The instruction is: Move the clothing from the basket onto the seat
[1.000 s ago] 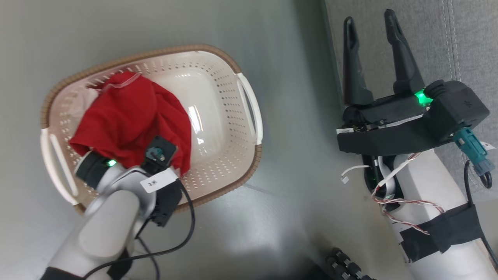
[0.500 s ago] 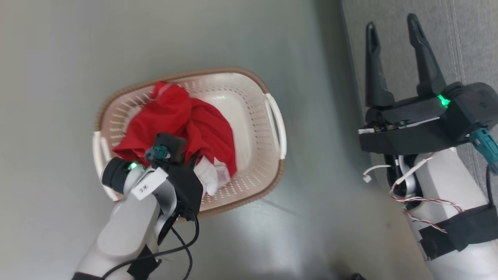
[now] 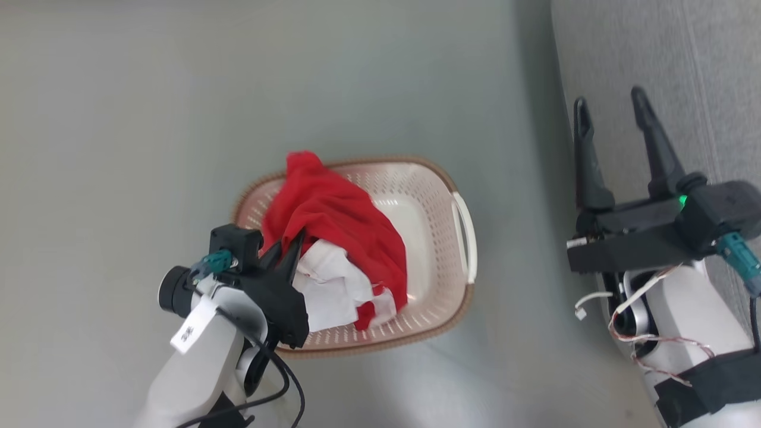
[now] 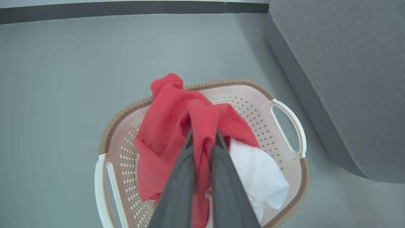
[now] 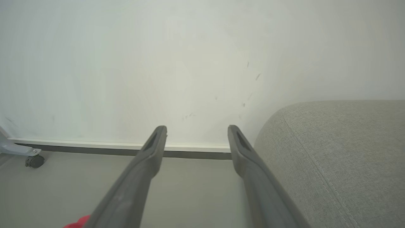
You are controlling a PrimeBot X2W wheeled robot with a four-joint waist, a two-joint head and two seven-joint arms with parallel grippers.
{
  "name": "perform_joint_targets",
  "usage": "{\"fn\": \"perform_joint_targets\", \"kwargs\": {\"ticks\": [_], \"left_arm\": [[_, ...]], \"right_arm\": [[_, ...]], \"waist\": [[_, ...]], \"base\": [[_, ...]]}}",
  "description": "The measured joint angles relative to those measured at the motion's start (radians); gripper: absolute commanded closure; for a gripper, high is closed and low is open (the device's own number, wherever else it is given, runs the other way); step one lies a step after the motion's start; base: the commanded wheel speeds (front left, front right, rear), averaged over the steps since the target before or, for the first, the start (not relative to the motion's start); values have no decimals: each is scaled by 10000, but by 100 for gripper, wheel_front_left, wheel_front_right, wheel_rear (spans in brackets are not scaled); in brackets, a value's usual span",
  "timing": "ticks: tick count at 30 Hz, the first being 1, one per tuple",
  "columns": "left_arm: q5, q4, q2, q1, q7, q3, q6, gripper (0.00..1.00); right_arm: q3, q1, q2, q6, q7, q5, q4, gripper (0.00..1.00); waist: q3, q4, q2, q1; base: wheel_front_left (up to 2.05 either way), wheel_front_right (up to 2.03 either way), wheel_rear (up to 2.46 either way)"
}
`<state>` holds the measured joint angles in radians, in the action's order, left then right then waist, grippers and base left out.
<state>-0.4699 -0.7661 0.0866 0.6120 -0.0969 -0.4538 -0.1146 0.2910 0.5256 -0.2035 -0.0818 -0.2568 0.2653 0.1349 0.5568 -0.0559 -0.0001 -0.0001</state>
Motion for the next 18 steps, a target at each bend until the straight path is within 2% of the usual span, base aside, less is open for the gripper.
{"fn": "perform_joint_targets", "kwargs": {"ticks": [8, 18], "left_arm": [[-148, 577, 27, -413, -1018, 150, -10, 100], [-192, 1572, 65, -821, -1344, 360, 0, 100]], "right_arm": [[194, -751, 2, 130, 2, 115, 351, 0], [330, -1575, 23, 219, 2, 433, 522, 0]], "waist": [[-1261, 494, 0, -1], [-2625, 778, 0, -1]], "base": [[0, 0, 0], [0, 0, 0]]}}
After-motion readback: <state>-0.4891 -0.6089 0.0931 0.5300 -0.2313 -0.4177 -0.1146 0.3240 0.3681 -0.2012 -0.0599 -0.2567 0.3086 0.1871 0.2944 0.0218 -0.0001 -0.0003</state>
